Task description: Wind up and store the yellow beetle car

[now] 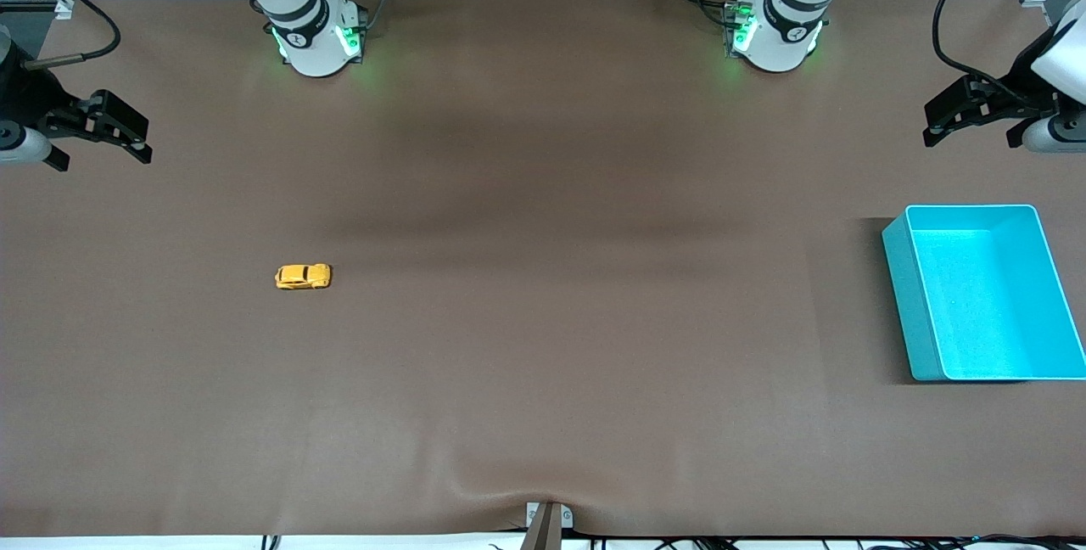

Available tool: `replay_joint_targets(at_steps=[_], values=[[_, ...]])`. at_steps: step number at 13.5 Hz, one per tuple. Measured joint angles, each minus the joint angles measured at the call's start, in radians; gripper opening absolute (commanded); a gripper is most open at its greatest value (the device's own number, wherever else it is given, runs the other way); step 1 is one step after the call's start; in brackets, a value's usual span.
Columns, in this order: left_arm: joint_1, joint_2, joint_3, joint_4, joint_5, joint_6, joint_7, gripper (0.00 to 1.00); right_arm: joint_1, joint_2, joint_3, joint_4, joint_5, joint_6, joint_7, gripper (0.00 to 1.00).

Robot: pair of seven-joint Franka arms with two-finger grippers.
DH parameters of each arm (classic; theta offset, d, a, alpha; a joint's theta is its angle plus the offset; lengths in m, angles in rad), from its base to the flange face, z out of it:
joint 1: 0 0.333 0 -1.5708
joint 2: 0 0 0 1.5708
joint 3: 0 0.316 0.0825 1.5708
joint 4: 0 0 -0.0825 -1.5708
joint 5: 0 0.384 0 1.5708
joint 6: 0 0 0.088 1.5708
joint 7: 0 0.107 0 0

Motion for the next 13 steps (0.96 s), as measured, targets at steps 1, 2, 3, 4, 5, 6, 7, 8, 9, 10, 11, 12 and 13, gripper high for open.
replay_joint_targets(at_steps=[1, 2, 3, 4, 5, 6, 7, 8, 9, 10, 11, 12, 13], values=[[0.001, 0.0, 0.002, 0.0, 0.0, 0.0, 0.0, 1.0, 0.0, 0.0, 0.0, 0.003, 0.001, 0.0, 0.0, 1.0], [0.004, 0.0, 0.006, 0.0, 0.0, 0.0, 0.0, 1.0, 0.0, 0.0, 0.001, 0.006, 0.003, 0.0, 0.0, 1.0], [0.013, 0.0, 0.009, 0.0, 0.0, 0.0, 0.0, 1.0, 0.001, 0.0, 0.001, 0.01, 0.006, -0.001, 0.0, 1.0], [0.025, 0.0, 0.011, 0.001, 0.0, 0.0, 0.0, 1.0, 0.002, 0.0, 0.002, 0.013, 0.012, -0.007, 0.0, 1.0], [0.037, 0.0, 0.013, 0.001, 0.0, 0.0, 0.0, 1.0, 0.002, 0.0, 0.001, 0.015, 0.014, -0.019, 0.001, 1.0], [0.047, 0.0, 0.014, 0.002, 0.0, 0.0, 0.0, 1.0, 0.002, 0.0, -0.001, 0.017, 0.014, -0.034, 0.003, 1.0], [0.058, 0.0, 0.014, 0.004, 0.0, 0.0, 0.0, 1.0, 0.001, 0.0, -0.007, 0.019, 0.014, -0.05, 0.005, 1.0], [0.065, -0.001, 0.014, 0.005, 0.0, 0.0, 0.0, 1.0, -0.003, 0.0, -0.013, 0.019, 0.021, -0.057, 0.006, 1.0], [0.07, -0.002, 0.015, 0.006, 0.0, 0.0, 0.0, 1.0, -0.007, 0.0, -0.019, 0.019, 0.037, -0.06, 0.006, 1.0], [0.074, -0.003, 0.015, 0.007, 0.0, 0.0, 0.0, 1.0, -0.015, 0.0, -0.022, 0.019, 0.054, -0.062, 0.006, 1.0], [0.077, -0.003, 0.015, 0.007, 0.0, 0.0, 0.0, 1.0, -0.022, 0.0, -0.023, 0.019, 0.062, -0.063, 0.006, 1.0], [0.078, -0.003, 0.015, 0.007, 0.0, 0.0, 0.0, 1.0, -0.027, 0.0, -0.024, 0.019, 0.065, -0.064, 0.006, 1.0], [0.079, -0.003, 0.015, 0.007, 0.0, 0.0, 0.0, 1.0, -0.028, 0.0, -0.025, 0.019, 0.066, -0.067, 0.006, 1.0]])
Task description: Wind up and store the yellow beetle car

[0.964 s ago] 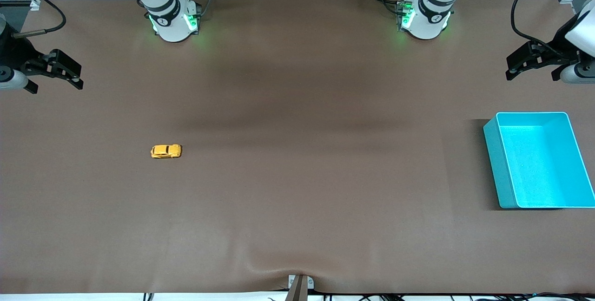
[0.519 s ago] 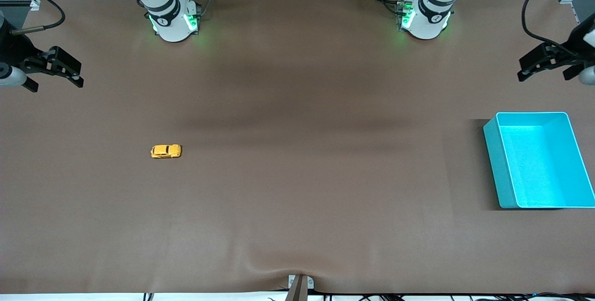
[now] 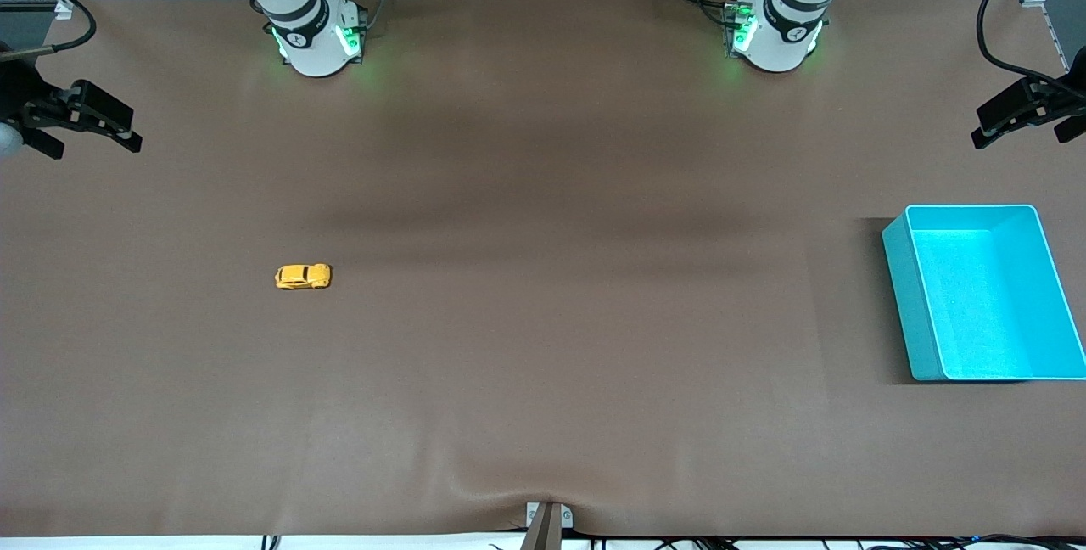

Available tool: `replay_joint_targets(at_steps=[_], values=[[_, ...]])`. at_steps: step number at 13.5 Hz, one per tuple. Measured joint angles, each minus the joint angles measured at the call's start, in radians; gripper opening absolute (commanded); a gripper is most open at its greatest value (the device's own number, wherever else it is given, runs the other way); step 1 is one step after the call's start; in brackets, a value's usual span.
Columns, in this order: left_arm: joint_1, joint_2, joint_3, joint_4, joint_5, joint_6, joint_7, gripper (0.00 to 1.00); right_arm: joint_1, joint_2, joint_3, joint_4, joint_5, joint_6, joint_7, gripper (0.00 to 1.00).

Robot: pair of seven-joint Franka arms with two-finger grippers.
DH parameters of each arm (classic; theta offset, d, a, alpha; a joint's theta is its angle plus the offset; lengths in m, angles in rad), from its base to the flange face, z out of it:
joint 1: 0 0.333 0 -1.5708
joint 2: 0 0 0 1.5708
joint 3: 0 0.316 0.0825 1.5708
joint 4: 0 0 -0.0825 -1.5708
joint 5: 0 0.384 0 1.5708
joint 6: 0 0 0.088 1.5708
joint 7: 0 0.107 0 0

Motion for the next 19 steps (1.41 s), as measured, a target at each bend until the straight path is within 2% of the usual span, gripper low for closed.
replay_joint_targets(at_steps=[19], values=[[-0.001, 0.0, -0.011, 0.0, 0.0, -0.005, 0.001, 1.0, 0.022, 0.0, 0.015, 0.004, 0.003, -0.013, 0.0, 1.0]])
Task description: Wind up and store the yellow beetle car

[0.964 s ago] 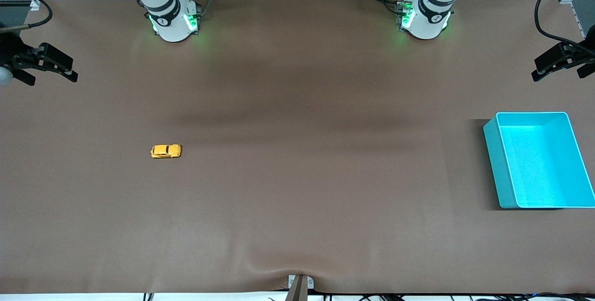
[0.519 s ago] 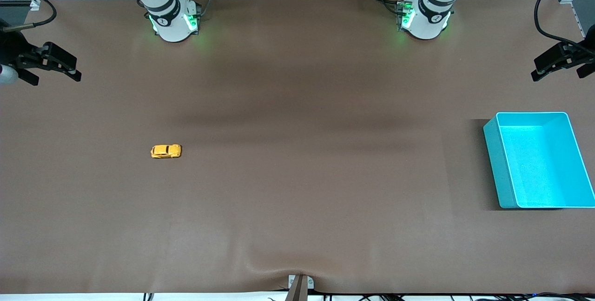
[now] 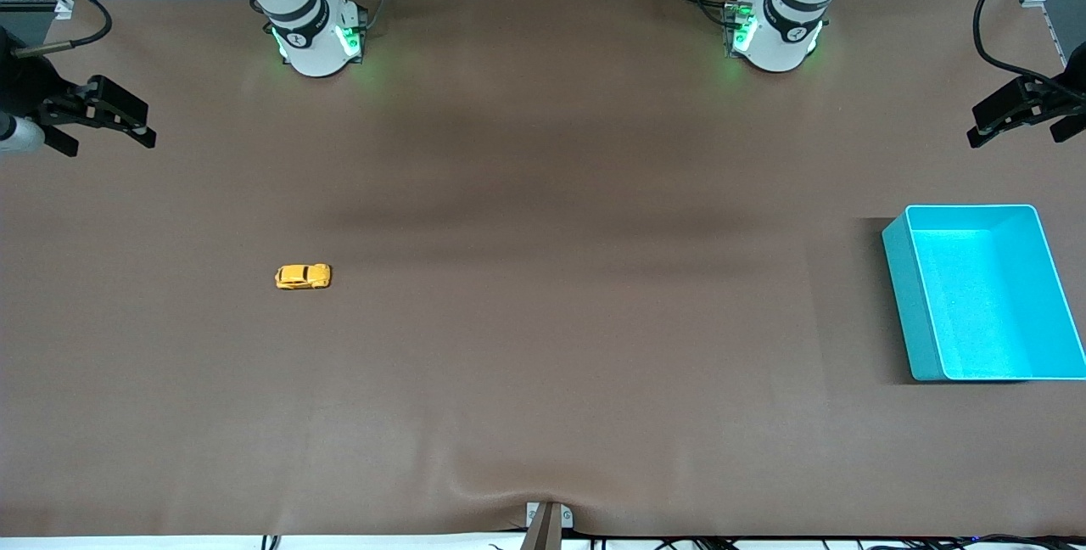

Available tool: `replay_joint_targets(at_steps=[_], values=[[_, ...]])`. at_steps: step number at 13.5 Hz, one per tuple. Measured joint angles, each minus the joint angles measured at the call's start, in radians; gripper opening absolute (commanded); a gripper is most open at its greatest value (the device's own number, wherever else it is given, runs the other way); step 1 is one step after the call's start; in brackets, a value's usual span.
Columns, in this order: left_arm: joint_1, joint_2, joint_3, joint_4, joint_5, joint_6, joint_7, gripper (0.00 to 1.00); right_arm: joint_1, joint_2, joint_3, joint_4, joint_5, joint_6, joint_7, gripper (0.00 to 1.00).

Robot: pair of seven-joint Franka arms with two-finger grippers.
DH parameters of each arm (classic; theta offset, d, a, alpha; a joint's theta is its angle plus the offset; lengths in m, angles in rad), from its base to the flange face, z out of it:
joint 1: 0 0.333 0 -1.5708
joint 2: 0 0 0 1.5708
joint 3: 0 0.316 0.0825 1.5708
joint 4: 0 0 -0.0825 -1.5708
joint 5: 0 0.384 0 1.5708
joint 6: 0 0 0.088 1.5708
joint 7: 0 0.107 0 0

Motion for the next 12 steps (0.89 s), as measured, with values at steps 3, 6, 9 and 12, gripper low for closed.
replay_joint_targets(at_steps=[3, 6, 9, 12], values=[[-0.001, 0.0, -0.003, 0.0, -0.001, 0.0, 0.0, 1.0, 0.003, 0.0, 0.002, 0.0, 0.0, 0.0, 0.0, 1.0], [-0.002, 0.0, -0.011, -0.002, -0.008, -0.001, 0.0, 1.0, 0.003, 0.0, 0.003, 0.0, 0.001, 0.001, 0.0, 1.0], [-0.002, 0.001, -0.017, -0.003, -0.024, -0.001, 0.0, 1.0, 0.003, 0.0, 0.003, 0.0, 0.001, 0.001, 0.0, 1.0], [-0.001, 0.001, -0.015, -0.002, -0.058, -0.005, 0.0, 1.0, 0.007, 0.0, 0.01, 0.0, 0.002, 0.001, 0.0, 1.0]])
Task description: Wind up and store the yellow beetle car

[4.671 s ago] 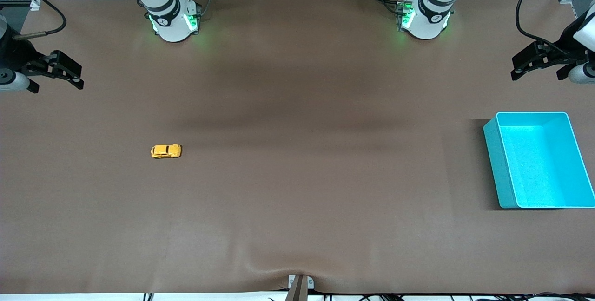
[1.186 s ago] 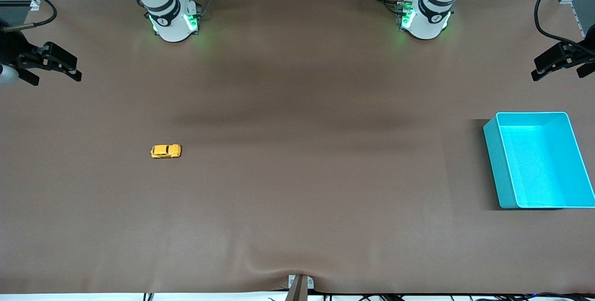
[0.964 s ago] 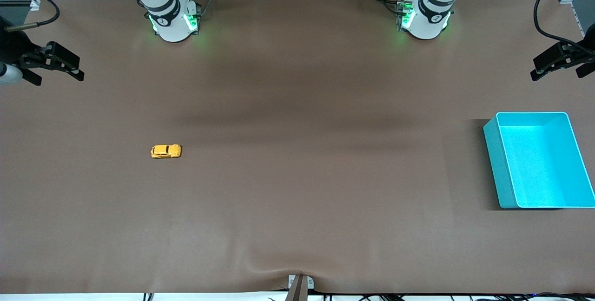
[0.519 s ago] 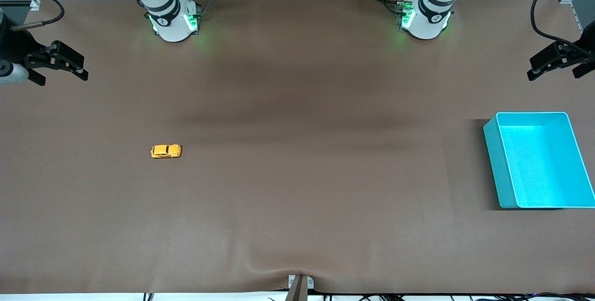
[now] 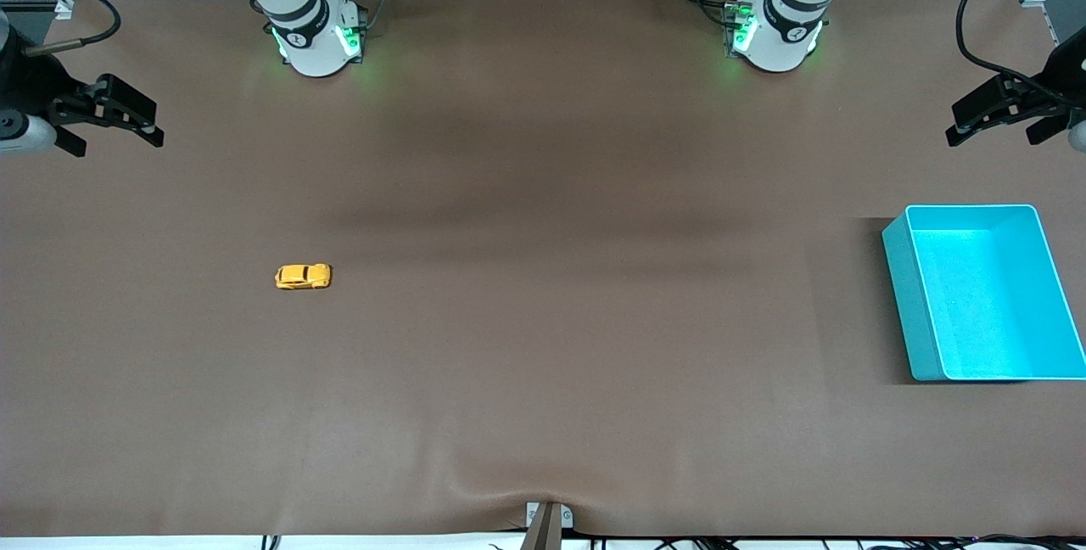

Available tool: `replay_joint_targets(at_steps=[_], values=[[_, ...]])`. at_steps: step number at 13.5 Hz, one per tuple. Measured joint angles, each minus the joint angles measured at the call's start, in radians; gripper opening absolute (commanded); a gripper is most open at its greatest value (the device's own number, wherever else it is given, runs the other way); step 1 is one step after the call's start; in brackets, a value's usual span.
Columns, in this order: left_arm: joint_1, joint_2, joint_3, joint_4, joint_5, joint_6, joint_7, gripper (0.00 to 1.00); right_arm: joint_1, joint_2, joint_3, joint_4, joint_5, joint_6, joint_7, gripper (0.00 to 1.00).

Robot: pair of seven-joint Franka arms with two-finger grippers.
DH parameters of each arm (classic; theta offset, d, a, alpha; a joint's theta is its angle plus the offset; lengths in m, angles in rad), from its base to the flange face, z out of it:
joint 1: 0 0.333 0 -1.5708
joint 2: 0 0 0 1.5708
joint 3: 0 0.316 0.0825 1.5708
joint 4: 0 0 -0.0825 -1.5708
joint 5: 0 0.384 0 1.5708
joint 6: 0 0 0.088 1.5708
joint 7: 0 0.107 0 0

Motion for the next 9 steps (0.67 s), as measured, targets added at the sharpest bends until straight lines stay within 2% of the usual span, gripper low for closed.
replay_joint_targets(at_steps=[9], values=[[0.048, 0.022, 0.009, -0.009, -0.014, -0.007, 0.0, 1.0, 0.024, 0.0, 0.005, 0.004, 0.0, 0.003, 0.0, 1.0]])
